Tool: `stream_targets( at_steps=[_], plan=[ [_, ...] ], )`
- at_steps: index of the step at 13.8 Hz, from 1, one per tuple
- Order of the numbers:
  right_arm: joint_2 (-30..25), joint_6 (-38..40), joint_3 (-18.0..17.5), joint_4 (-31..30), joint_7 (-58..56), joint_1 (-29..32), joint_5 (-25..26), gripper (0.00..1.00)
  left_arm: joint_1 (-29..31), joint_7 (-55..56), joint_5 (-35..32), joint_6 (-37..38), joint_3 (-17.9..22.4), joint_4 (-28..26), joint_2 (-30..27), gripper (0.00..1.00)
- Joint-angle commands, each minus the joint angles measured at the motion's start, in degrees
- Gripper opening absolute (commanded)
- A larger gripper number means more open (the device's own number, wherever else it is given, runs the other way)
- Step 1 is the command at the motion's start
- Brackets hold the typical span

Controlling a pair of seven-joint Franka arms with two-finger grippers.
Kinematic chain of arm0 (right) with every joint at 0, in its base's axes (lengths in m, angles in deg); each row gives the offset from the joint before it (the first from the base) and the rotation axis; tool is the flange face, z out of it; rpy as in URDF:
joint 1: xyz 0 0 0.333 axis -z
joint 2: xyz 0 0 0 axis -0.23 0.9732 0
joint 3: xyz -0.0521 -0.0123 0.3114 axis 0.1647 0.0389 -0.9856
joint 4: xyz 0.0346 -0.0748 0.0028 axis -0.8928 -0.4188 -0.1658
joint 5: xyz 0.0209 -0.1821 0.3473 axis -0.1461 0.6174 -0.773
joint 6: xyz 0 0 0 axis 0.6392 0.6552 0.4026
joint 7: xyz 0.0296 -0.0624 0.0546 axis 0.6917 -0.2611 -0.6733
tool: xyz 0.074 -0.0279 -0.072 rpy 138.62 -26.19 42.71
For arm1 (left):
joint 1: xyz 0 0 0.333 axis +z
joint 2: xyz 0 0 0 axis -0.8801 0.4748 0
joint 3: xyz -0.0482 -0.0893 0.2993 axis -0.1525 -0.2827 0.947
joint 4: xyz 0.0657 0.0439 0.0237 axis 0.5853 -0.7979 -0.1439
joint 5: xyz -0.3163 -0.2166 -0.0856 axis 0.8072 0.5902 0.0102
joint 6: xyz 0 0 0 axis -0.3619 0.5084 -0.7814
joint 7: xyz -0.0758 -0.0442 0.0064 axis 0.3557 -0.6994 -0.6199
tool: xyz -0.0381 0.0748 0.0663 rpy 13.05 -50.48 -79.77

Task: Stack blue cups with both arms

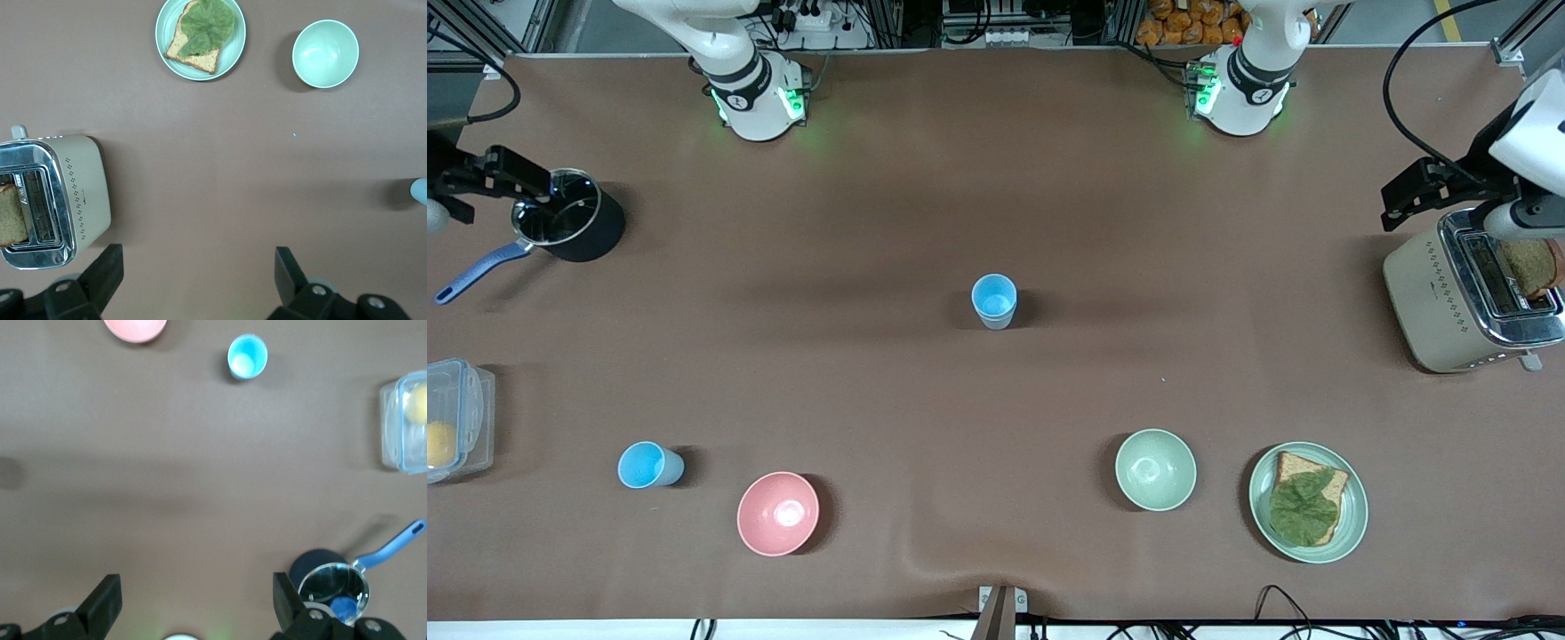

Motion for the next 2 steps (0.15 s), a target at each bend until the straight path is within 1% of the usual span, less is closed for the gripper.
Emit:
stream_targets(
  at_steps=[1,2],
  plan=[
    [0.47,-1.73,0.07,-0.1,0.1,0.35,0.27,1.0,0.47,-1.04,1.03,0.83,-0.09,1.19,1.16,1.0],
    [0.55,-1.3,-0.01,0.07,-0.16,0.09,0.27,1.0,0.47,-0.6,1.11,0.83,-0.09,1.19,1.17,1.0]
  ],
)
